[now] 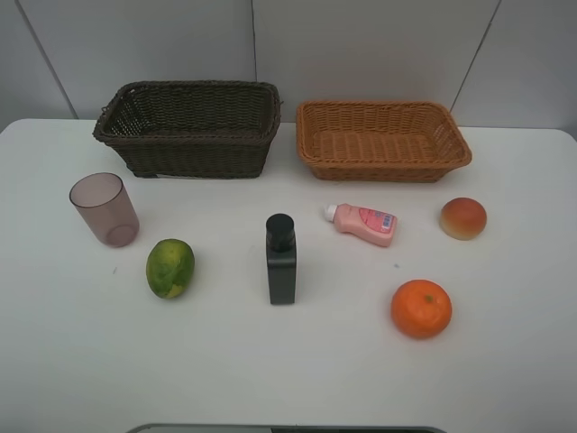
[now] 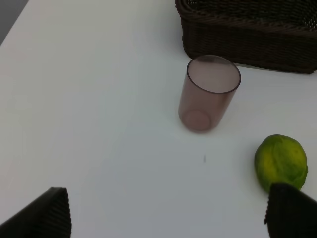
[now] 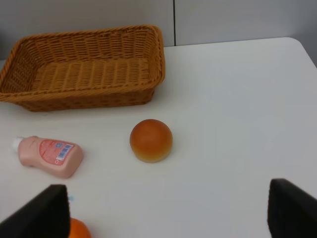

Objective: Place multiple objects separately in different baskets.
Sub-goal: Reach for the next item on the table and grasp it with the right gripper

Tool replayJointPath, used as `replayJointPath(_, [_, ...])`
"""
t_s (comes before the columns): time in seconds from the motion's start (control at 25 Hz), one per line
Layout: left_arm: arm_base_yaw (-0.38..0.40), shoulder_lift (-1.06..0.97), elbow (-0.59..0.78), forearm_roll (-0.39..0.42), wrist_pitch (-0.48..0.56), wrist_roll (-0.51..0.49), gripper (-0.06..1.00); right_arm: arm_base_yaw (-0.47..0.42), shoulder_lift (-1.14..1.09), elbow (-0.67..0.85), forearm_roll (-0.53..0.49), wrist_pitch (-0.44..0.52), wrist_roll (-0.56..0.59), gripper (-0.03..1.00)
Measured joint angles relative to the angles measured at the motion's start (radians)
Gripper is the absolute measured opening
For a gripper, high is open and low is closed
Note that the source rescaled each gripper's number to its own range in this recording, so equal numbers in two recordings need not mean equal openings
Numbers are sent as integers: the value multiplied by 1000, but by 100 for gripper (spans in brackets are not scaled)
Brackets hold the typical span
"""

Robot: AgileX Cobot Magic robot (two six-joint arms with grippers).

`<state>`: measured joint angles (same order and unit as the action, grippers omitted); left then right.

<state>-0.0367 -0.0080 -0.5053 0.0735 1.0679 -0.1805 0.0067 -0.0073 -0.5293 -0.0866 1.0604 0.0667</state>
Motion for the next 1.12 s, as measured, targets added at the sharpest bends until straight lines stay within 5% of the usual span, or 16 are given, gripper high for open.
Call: replayJointPath(1.12, [0,0,0,0,0,0,100,0,0,0,0,0,0,80])
